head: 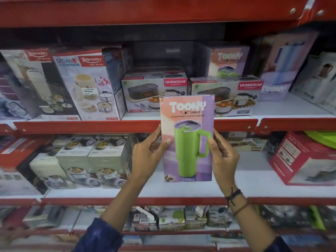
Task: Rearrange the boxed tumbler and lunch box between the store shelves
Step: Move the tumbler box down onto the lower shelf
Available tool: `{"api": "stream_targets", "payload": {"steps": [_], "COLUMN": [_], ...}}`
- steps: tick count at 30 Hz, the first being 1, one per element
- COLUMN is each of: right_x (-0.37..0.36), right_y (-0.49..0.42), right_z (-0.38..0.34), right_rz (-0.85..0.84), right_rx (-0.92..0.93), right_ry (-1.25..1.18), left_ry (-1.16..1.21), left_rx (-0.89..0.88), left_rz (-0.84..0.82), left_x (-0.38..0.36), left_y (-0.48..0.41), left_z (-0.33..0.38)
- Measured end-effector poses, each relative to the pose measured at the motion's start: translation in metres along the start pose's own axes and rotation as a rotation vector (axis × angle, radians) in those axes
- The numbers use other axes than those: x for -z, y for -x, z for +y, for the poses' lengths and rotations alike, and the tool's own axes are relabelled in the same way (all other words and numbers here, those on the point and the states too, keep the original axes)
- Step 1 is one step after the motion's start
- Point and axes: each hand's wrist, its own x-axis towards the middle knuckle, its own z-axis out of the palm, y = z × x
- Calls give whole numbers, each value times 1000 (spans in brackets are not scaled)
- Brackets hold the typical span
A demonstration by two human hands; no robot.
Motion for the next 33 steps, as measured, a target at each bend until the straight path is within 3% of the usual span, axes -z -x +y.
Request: {"api": "stream_targets", "payload": {"steps": [13, 25, 33], "right_x": [46, 59, 67], "right_y": [44, 35, 43], "right_z": [81, 160, 179], "right_rz": [-225, -259, -289], "right_rx": [-177, -413, -443], "right_ry": [241, 284, 313], "left_ry": [87, 72, 19], "left_rx": [168, 376, 368], "left_rz": [-175, -242, -282], "left_x": [-50, -125, -139], "left_y": [55, 49, 52], "left_z": [-61, -117, -138]}}
